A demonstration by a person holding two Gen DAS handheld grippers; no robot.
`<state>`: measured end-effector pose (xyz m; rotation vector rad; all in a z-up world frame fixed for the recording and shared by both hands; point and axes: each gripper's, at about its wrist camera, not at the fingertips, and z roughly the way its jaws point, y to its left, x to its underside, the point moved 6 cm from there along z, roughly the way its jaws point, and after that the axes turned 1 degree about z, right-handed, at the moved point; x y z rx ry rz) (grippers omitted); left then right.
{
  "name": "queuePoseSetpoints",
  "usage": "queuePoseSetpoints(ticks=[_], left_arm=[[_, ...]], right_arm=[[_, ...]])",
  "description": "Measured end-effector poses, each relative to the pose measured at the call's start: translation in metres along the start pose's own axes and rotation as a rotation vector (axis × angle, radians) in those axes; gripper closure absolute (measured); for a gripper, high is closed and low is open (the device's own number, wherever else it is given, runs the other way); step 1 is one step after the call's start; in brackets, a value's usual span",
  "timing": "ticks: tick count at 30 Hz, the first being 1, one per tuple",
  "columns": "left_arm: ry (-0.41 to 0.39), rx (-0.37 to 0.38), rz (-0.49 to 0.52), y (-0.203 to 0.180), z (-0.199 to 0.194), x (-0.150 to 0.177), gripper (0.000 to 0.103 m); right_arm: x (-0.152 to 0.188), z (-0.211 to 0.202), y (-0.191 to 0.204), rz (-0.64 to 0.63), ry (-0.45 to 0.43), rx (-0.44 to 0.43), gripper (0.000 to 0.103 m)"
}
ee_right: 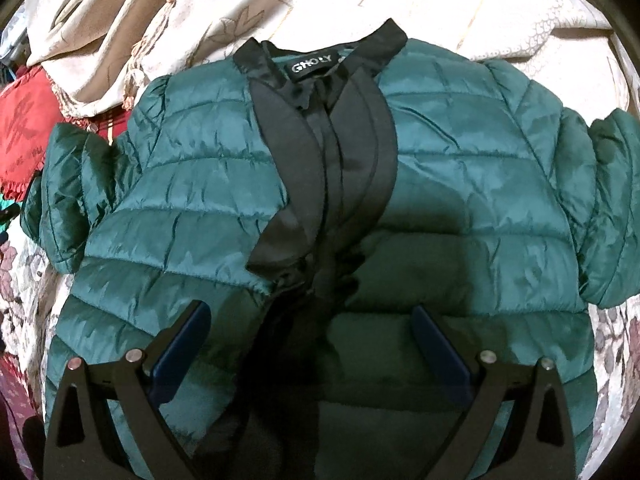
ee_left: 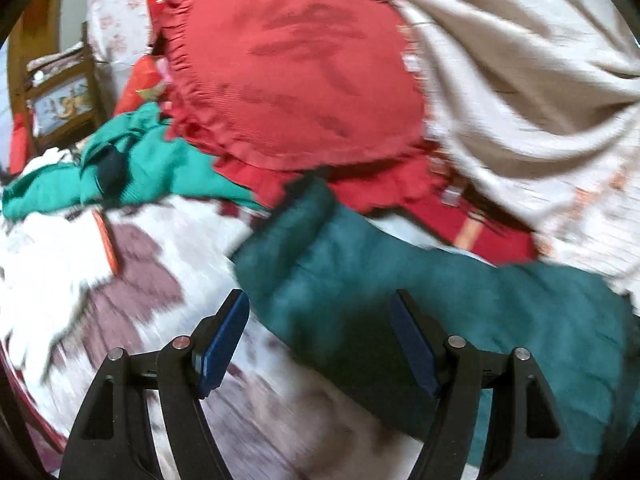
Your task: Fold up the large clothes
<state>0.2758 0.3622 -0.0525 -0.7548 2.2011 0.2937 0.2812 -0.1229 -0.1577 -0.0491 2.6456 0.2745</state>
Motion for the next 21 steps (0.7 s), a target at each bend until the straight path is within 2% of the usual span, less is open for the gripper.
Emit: queuePoseSetpoints(ticks=[4,6,8,10,11,12,14,21], left_arm=[[0.026,-0.079,-0.005,0.023,0.037,-0.012,0.047],[0.063,-0.092,-0.001,0.027,0.056,-0.010,0.047],[0.095,-0.080,0.006,0.027,0.072,-0.006,0.058],[0.089,-0.119,0.026,0.029,0.076,-0.003,0.085],[0.076,-0.106,0.026,0.029,0.074,-0.004,0.091],[0.082,-0.063,0.014,0.029,0.073,-0.004,0.102],[0.110,-0.009,-0.017,0.030,0.066,-0.001,0.103],[0.016,0.122,0.048,0.006,-0.025,-0.004,0.103]], right_arm=[[0.001,-0.002,0.006,-0.016,0.008,-0.008,0.001],[0.002,-0.002,0.006,-0.018,0.010,-0.011,0.001],[0.002,-0.003,0.007,-0.021,0.013,-0.010,0.001],[0.003,-0.003,0.007,-0.022,0.015,-0.009,0.001],[0.003,-0.003,0.007,-0.023,0.016,-0.009,0.001],[0.004,-0.004,0.006,-0.024,0.017,-0.008,0.001],[0.005,-0.005,0.005,-0.026,0.019,-0.009,0.001],[0.011,-0.012,0.003,-0.017,0.016,-0.018,0.001]])
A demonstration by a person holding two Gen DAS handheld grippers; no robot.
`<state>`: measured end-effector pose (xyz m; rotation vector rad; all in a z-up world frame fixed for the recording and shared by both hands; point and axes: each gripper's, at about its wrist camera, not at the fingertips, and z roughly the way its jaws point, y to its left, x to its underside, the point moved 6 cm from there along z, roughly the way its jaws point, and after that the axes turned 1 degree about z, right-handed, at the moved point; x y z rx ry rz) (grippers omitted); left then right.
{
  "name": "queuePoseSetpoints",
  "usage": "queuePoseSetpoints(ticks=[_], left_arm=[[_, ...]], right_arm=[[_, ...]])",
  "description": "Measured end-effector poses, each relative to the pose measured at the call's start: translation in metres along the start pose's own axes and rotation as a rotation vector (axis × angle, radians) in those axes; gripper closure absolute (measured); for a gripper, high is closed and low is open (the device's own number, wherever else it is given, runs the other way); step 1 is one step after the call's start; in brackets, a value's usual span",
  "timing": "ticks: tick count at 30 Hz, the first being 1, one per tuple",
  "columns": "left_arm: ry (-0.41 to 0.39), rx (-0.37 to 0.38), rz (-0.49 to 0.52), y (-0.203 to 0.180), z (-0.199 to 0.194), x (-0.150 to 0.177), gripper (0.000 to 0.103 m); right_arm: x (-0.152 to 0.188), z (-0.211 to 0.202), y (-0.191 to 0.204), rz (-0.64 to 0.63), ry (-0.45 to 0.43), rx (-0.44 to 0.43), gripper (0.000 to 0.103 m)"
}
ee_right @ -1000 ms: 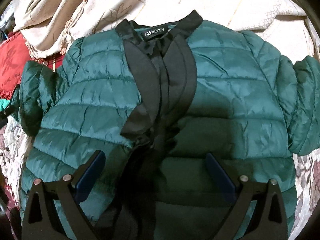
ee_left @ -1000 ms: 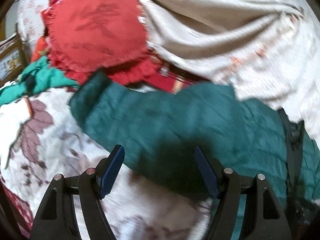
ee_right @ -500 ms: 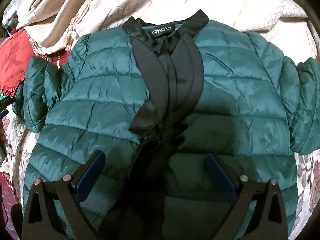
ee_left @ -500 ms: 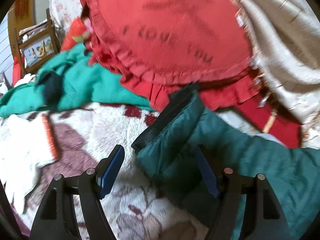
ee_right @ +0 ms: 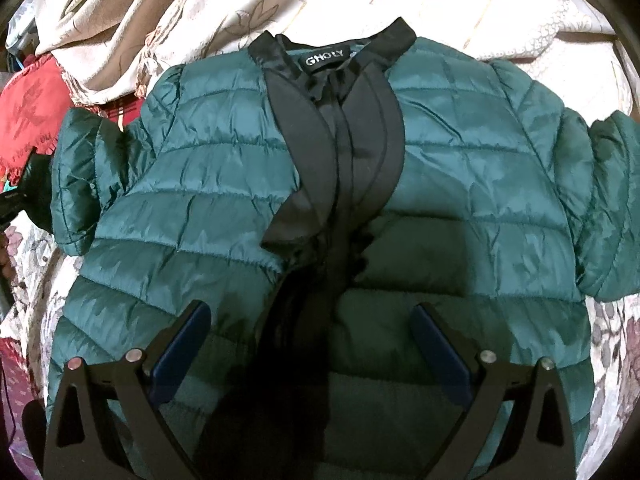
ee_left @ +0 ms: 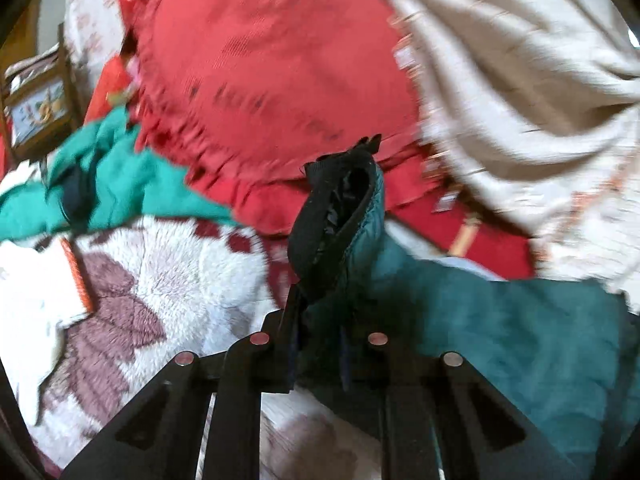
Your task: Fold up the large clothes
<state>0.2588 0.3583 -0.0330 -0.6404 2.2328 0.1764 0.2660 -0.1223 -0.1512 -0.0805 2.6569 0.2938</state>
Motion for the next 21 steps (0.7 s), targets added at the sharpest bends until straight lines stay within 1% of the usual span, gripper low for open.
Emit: queuePoseSetpoints(ticks=[4,7,9,10,12,15,17,21], left_arm=[[-0.041,0.085,0.033,-0.032,-0.055,-0.002,0.103],[-0.060,0.146,0.052,-0.070,-0.066,-0.011,0.103],[-0.075,0.200,0.079,-0.096,-0.086,-0.012,0.103],[-0.078,0.225,0.092,-0.107,-0.088,-0.014,0.103],[-0.075,0.272,0.128,-0.140,-0.103,-0.007,0.103],[-0.061,0.317,0.192,-0.183,-0.121,0.006,0.103],[-0.041,0.360,0.231,-0.215,-0.127,0.018,0.103],[-0.019,0.422,0.289,-0.267,-0.134,0.044,0.103]], right_arm=[[0.003,-0.012,-0.004,0.006,-0.012,-0.007,0.001],[0.005,-0.022,-0.010,0.018,-0.025,-0.007,0.001],[0.007,-0.029,-0.017,0.031,-0.033,-0.007,0.001],[0.008,-0.032,-0.019,0.035,-0.036,-0.007,0.001],[0.010,-0.038,-0.027,0.045,-0.041,-0.005,0.001],[0.015,-0.044,-0.040,0.064,-0.046,0.003,0.001],[0.017,-0.046,-0.046,0.084,-0.048,0.009,0.001],[0.021,-0.053,-0.056,0.117,-0.056,0.000,0.001]])
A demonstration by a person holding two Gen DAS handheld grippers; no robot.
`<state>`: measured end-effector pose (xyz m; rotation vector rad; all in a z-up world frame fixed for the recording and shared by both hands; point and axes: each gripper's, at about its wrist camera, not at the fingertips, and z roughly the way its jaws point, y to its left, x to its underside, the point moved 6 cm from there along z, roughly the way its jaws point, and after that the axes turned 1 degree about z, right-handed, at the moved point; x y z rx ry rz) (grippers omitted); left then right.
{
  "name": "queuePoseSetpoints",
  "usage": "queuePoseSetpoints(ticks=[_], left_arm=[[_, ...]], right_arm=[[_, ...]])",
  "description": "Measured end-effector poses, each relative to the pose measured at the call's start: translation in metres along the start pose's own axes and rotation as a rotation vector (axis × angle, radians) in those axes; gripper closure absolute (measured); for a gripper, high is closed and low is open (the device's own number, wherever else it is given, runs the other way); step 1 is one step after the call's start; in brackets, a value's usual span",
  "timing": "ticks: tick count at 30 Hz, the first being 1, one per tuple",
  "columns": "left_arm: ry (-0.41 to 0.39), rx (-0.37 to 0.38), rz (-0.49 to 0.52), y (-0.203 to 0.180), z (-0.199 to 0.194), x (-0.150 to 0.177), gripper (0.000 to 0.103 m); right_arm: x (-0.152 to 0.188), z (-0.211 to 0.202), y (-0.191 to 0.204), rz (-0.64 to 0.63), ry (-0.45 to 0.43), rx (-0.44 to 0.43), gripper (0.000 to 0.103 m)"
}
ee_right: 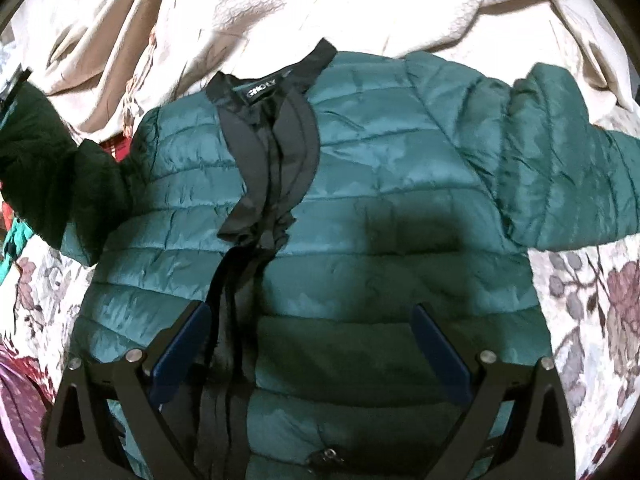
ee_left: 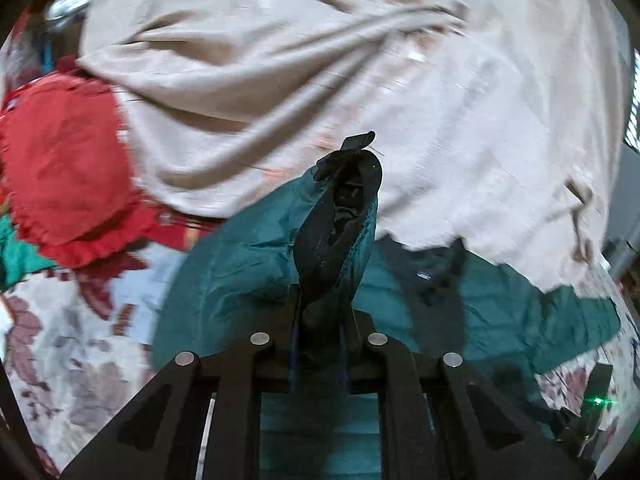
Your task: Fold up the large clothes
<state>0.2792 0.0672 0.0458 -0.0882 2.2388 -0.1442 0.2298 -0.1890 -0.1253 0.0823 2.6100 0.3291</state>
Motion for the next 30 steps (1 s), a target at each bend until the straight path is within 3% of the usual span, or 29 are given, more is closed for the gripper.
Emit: queuePoseSetpoints(ticks=[7,11,20,26,30], left_arm=[[0.087,0.124,0.068,-0.089,0.043,0.027,0.103],[0.143,0.154,0.071,-0.115,0.072,0.047,0.103],[0.239,0.148,0.062,-0.128,0.121,0.088,0.103],[0.284,0.194,0.044,-0.127,0.130,0.107,0.102],[0.284,0.249,0.092,-0.132,0.120,0.107,0.085]], right_arm=[[0.004,-0.011,-0.027,-0.014,-0.009,0.055,0.001],[0.007,-0.012,-0.048,0.020,0.001,0.070,0.001],[0.015,-0.011,-0.080,0.042,0.016,0.104,0.001],[0.014,-0.010,-0.084,0.062,0.015,0.097,0.001],[0.015,-0.012,-0.082,0.060,0.015,0.087,0.001]])
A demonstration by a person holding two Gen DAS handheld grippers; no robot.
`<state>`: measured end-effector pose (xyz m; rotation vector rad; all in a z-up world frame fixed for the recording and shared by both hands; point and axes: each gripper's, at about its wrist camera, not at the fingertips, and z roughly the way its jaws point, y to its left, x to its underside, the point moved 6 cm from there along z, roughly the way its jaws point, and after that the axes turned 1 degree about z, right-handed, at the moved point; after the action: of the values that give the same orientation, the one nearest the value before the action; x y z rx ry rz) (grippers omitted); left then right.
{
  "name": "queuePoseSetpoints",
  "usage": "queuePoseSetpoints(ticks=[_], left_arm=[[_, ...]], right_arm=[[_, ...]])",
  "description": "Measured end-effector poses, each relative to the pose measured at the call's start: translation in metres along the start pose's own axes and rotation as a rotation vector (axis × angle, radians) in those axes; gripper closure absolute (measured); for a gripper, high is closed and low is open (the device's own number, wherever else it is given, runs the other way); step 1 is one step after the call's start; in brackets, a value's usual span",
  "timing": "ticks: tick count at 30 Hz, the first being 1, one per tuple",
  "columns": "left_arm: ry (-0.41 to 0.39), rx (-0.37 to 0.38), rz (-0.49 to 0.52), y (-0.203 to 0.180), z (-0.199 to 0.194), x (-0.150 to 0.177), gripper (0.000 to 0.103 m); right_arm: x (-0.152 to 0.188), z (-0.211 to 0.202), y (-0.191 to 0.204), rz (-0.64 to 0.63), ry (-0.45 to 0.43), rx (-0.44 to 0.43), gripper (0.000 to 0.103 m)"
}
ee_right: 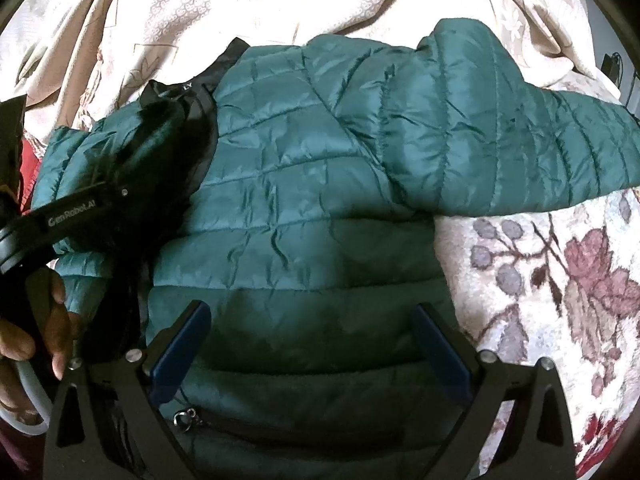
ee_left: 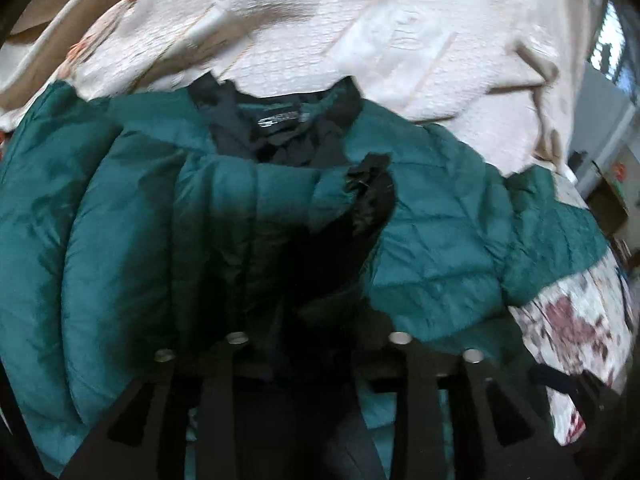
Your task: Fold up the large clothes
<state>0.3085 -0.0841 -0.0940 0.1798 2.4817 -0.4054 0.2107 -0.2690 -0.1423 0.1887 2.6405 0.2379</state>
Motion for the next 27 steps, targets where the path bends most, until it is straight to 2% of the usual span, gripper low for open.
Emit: queuePoseSetpoints(ticks=[4,8,11,16,21,24,27], left_arm=[[-0.028,-0.008,0.015,-0.001,-0.025,0.001,0.082],[-0.051,-0.030,-0.014,0.008,-0.057,0.004,0.082],[-0.064,-0.071,-0.032,0.023,-0.077,0.008,0.082],[-0.087,-0.122,-0.086,0.065,-0.106,0.016,0.082],[-0.145,-0.234,-0.148,0.117,-0.131,0.024,0.082],[-0.159,-0.283,-0.200,0.145,-0.137,0.030,0.082],[-0.133,-0.332,-0.220,0.166,-0.128,0.039,0.082]], right_arm=[[0.001,-0.005,0.002,0.006,-0.001,-0.003,0.001],[0.001,-0.010,0.005,0.011,-0.005,-0.010,0.001],[-0.001,-0.013,0.011,0.012,-0.007,-0.028,0.001],[-0.010,-0.008,0.032,-0.007,-0.010,-0.088,0.001],[-0.035,0.008,0.052,-0.004,-0.026,-0.131,0.001],[-0.051,0.023,0.065,-0.031,-0.034,-0.140,0.001],[-0.063,0.041,0.077,-0.046,-0.020,-0.146,0.001]])
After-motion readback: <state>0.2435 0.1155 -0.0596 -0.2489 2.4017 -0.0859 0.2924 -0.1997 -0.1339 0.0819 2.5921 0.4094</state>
